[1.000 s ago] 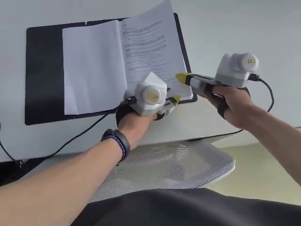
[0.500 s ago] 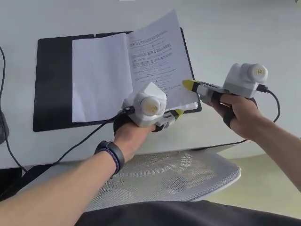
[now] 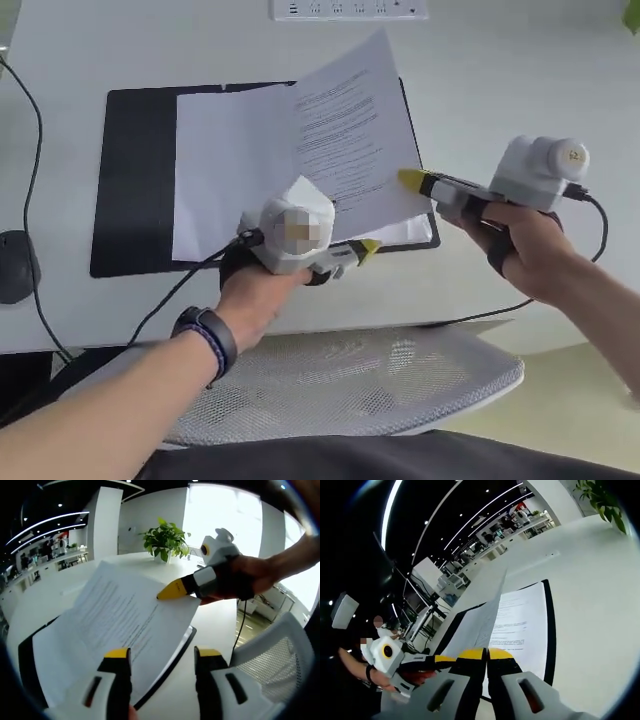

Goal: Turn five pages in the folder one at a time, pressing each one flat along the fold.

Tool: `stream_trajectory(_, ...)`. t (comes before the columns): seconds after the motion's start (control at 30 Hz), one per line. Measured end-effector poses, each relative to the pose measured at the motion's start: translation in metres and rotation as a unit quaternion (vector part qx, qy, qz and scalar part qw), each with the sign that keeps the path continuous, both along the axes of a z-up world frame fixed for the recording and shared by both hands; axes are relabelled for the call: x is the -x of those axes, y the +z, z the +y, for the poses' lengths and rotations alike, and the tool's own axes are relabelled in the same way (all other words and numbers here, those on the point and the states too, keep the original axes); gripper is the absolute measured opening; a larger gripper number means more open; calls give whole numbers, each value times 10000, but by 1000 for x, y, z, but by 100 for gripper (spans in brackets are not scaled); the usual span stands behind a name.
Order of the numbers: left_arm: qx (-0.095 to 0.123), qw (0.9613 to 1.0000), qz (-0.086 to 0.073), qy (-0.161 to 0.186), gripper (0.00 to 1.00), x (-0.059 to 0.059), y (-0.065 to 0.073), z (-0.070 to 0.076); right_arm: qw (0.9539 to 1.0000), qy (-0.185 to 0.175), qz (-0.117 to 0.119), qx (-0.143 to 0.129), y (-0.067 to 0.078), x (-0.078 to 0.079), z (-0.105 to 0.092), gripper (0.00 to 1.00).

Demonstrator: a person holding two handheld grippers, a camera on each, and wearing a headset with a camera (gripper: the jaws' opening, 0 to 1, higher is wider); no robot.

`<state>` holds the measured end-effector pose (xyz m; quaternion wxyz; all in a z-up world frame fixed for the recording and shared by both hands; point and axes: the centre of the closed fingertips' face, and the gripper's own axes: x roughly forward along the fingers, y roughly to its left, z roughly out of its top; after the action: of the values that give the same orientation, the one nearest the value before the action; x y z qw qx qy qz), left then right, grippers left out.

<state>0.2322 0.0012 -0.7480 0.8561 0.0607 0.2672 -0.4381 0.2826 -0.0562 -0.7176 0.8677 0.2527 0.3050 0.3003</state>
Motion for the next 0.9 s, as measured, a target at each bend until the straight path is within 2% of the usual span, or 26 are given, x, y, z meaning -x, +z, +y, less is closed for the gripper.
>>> stream_trajectory(0.27,-15,9994,-82,343,54,-4,11,50,9994,105,-244,-221,24,-2,18,0)
stream_trajectory(0.53,-19,9975,-115,703,59,-2,25,99,9968,443,-521,-415,51,-4,54,0)
stream_trajectory(0.63,-27,9963,-135,847,60,-3,28,117,9954,606,-595,-447,57,-4,71,0)
stream_trajectory(0.67,-12,9958,-134,911,61,-3,29,123,9951,641,-604,-458,57,-6,69,0)
stream_trajectory(0.9,-46,9924,-201,1215,62,-1,39,158,9909,1021,-695,-528,65,-3,112,0)
